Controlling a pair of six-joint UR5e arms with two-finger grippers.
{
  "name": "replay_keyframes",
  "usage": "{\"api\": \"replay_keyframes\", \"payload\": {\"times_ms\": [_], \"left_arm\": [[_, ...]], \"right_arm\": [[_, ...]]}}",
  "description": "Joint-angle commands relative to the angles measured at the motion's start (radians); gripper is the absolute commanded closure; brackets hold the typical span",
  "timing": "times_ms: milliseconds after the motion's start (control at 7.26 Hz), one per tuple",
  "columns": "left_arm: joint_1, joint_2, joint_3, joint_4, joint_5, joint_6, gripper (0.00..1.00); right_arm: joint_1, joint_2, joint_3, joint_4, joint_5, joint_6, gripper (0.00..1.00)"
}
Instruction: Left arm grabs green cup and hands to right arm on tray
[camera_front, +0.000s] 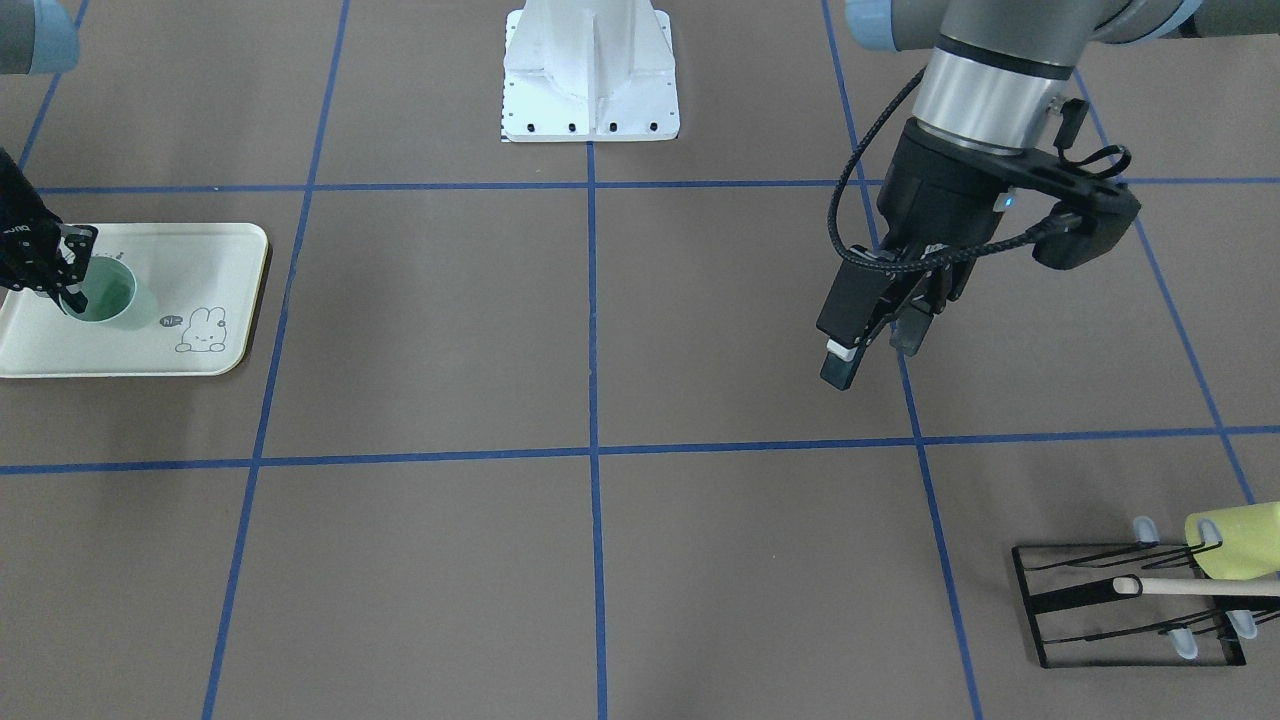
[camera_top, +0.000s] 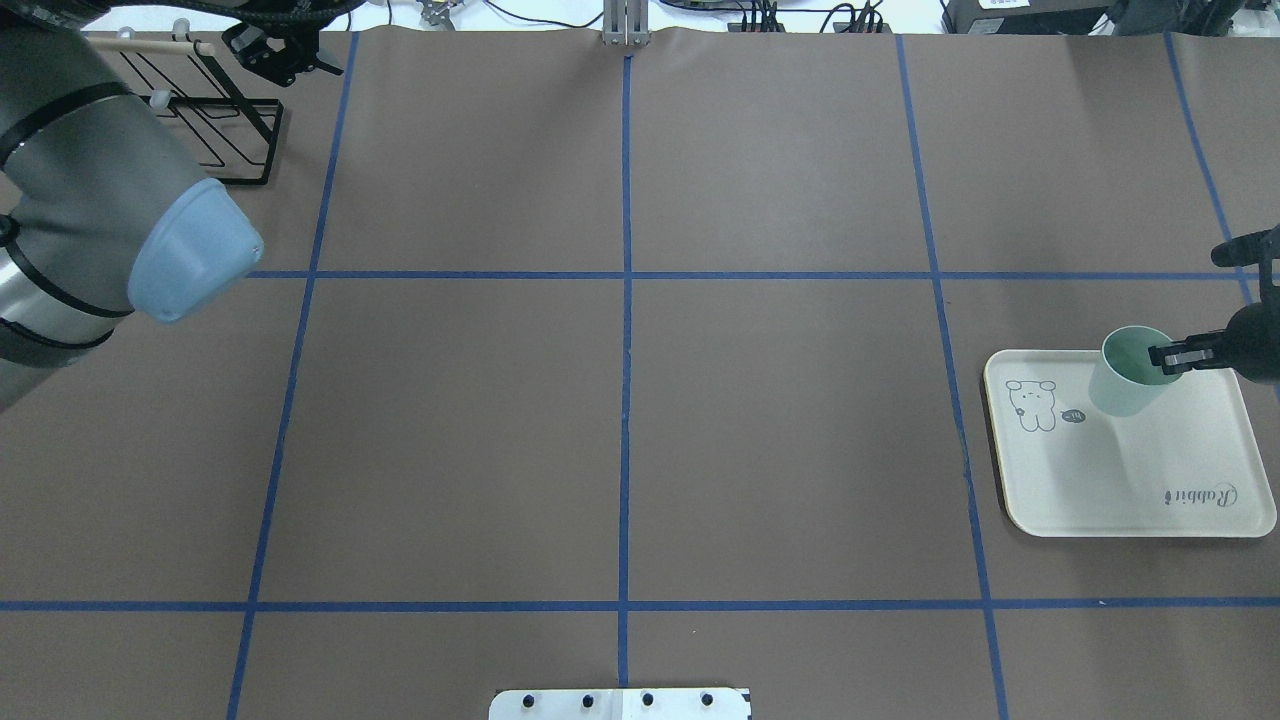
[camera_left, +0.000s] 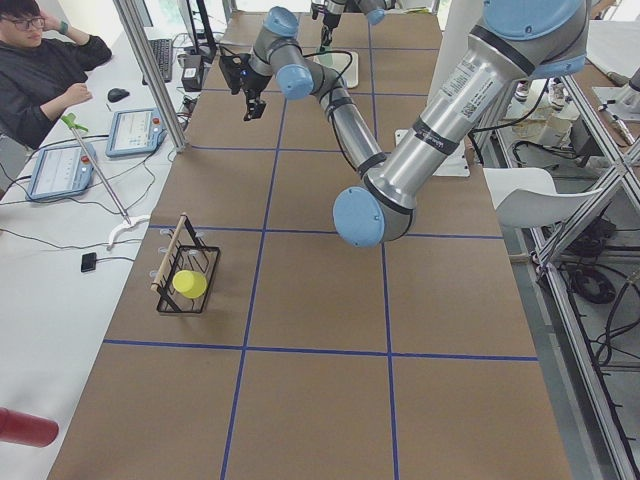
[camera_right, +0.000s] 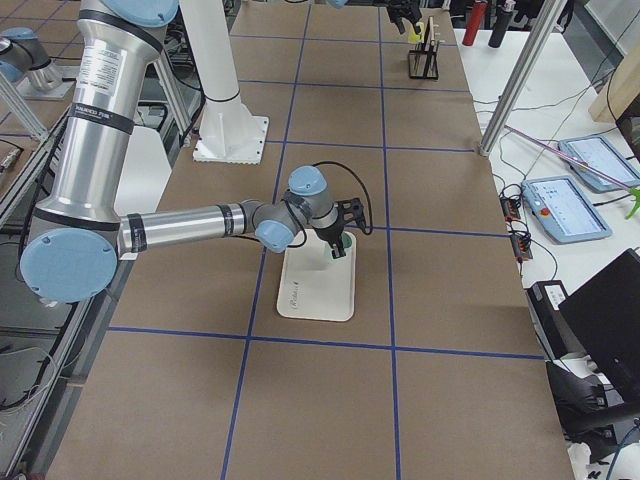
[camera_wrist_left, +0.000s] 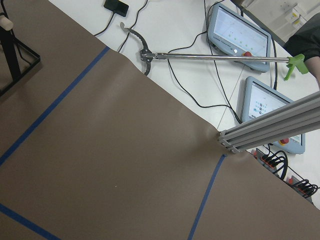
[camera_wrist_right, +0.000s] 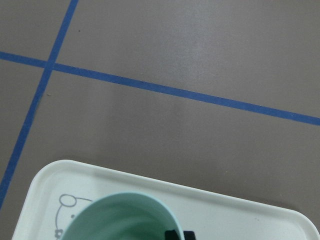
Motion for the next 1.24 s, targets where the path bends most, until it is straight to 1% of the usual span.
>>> {"api": "replay_keyframes", "payload": {"times_ms": [0, 138, 275, 413, 688, 1101], "left_arm": [[-0.002, 0.0, 0.0, 0.006, 0.0, -0.001, 0.0], [-0.002, 0.0, 0.0, 0.006, 0.0, -0.002, 0.0], [-0.002, 0.002, 0.002, 0.006, 0.0, -0.001, 0.0], [0.0, 0.002, 0.009, 0.007, 0.0, -0.001, 0.0], [0.0, 0.003, 0.017, 0.009, 0.0, -0.001, 0.0], [-0.002, 0.003, 0.017, 0.009, 0.002, -0.001, 0.0]], "right_arm": [[-0.011, -0.078, -0.002, 0.192, -0.057, 0.036, 1.0], [-0.03, -0.09, -0.003, 0.195, -0.082, 0.036, 1.0], [-0.076, -0.095, -0.005, 0.195, -0.141, 0.036, 1.0], [-0.101, -0.095, -0.006, 0.195, -0.152, 0.036, 1.0], [-0.115, -0.095, -0.008, 0.195, -0.143, 0.038, 1.0], [-0.12, -0.094, -0.047, 0.197, -0.131, 0.038, 1.0]]}}
